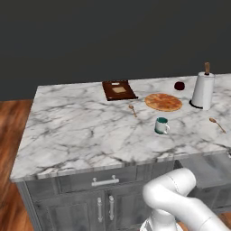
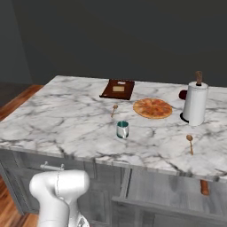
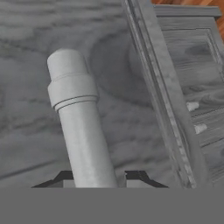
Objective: Take the pizza cutter from the drawer on the right and place it on the dining counter for cutting.
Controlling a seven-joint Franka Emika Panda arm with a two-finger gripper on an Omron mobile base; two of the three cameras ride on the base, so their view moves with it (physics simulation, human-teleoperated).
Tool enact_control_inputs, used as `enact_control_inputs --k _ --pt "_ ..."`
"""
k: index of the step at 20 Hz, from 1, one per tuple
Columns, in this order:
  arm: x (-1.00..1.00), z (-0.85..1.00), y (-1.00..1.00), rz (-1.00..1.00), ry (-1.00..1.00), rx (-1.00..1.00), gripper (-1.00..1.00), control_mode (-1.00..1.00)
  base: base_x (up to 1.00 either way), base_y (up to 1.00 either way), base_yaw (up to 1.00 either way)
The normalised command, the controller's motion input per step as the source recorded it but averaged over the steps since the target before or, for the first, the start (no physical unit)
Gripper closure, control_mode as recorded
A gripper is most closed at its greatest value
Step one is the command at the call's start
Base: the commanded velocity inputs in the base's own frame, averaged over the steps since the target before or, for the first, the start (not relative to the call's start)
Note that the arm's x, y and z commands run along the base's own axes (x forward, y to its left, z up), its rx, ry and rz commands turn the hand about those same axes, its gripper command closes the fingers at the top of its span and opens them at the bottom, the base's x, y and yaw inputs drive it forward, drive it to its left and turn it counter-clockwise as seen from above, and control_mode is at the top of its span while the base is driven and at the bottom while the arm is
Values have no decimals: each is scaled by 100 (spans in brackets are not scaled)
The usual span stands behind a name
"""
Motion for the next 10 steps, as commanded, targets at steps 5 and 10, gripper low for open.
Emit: enact_control_inputs --k 5,10 --pt "-81 -23 -25 0 5 0 100 -100 0 0 0" --pt "-86 -23 -26 0 4 0 100 -100 0 0 0"
